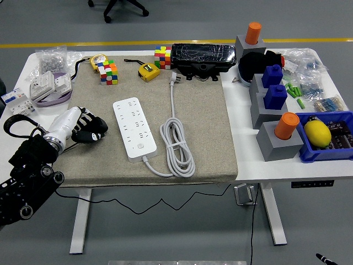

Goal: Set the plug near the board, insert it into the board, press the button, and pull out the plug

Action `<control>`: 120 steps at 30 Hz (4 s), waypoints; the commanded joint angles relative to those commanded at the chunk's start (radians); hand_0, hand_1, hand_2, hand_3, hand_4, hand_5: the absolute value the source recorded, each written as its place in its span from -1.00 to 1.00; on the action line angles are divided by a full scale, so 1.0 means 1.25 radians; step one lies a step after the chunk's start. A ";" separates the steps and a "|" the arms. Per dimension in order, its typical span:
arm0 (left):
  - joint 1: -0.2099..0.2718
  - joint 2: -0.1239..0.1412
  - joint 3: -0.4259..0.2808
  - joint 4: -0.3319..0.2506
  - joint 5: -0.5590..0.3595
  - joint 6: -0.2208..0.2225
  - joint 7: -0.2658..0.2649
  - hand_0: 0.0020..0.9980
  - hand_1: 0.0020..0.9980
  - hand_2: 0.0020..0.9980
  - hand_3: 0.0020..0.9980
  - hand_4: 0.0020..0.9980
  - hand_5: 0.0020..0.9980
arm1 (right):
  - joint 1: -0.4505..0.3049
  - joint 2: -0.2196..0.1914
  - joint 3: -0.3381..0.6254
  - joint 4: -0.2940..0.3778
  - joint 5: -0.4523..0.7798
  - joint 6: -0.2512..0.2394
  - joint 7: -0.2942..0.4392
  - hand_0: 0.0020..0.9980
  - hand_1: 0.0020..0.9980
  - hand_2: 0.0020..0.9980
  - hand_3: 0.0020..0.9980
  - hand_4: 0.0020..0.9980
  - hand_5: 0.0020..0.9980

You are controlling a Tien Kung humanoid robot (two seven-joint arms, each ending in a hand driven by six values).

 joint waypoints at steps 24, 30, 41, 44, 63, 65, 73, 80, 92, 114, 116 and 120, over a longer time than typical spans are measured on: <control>-0.062 0.018 0.093 -0.024 -0.006 -0.013 -0.060 -0.14 -0.16 -0.08 0.03 0.33 -1.00 | -0.002 0.001 0.001 0.000 0.001 0.000 0.000 0.31 0.31 0.32 0.14 0.99 0.12; -0.068 0.012 0.102 -0.017 0.003 -0.014 -0.061 -0.14 -0.16 -0.09 0.03 0.33 -1.00 | -0.003 0.002 -0.001 0.000 0.001 0.000 0.000 0.31 0.31 0.32 0.14 0.99 0.12; -0.076 0.013 0.121 -0.007 0.010 -0.017 -0.058 -0.14 -0.16 -0.09 0.03 0.33 -1.00 | -0.002 0.001 0.000 0.000 0.002 0.000 0.000 0.31 0.31 0.32 0.14 0.99 0.12; -0.077 0.015 0.123 -0.004 0.012 -0.019 -0.056 -0.14 -0.16 -0.09 0.03 0.34 -1.00 | -0.002 0.001 0.000 0.000 0.001 0.000 0.000 0.31 0.31 0.32 0.14 0.99 0.12; -0.079 0.022 0.134 -0.009 0.015 -0.039 -0.057 -0.14 -0.16 -0.09 0.03 0.34 -1.00 | -0.001 0.000 0.000 0.002 0.002 0.000 0.000 0.31 0.31 0.32 0.14 0.99 0.12; -0.079 0.023 0.135 -0.009 0.015 -0.041 -0.056 -0.14 -0.16 -0.09 0.03 0.34 -1.00 | -0.001 0.000 0.000 0.001 0.002 0.000 0.000 0.31 0.31 0.32 0.14 0.99 0.12; -0.079 0.026 0.134 -0.011 0.020 -0.053 -0.051 -0.13 -0.15 -0.08 0.04 0.34 -1.00 | -0.002 0.000 -0.002 0.001 0.002 0.000 0.000 0.31 0.31 0.32 0.14 0.99 0.12; -0.080 0.024 0.134 -0.011 0.013 -0.066 -0.049 -0.03 -0.04 0.00 0.07 0.46 -0.96 | -0.001 0.001 -0.002 0.001 0.003 0.000 0.000 0.31 0.31 0.32 0.14 0.99 0.12; -0.081 0.021 0.134 -0.004 -0.003 -0.060 -0.049 0.36 0.36 0.18 0.16 0.96 -0.47 | -0.002 0.000 -0.003 0.001 0.004 0.001 0.000 0.31 0.31 0.32 0.14 0.99 0.12; -0.058 0.026 0.112 -0.045 -0.025 0.057 -0.123 0.37 0.38 0.27 0.27 1.00 -0.30 | -0.002 0.001 -0.008 0.001 0.005 0.001 0.000 0.31 0.31 0.32 0.14 0.99 0.12; -0.048 0.030 0.109 -0.063 -0.027 0.102 -0.149 0.38 0.39 0.29 0.35 1.00 -0.24 | -0.002 0.001 -0.009 0.001 0.005 0.002 0.000 0.31 0.31 0.32 0.14 0.99 0.12; -0.015 0.043 0.099 -0.109 -0.031 0.170 -0.175 0.38 0.39 0.29 0.35 1.00 -0.24 | -0.002 -0.001 -0.010 0.002 0.004 0.001 0.000 0.31 0.31 0.32 0.14 0.99 0.12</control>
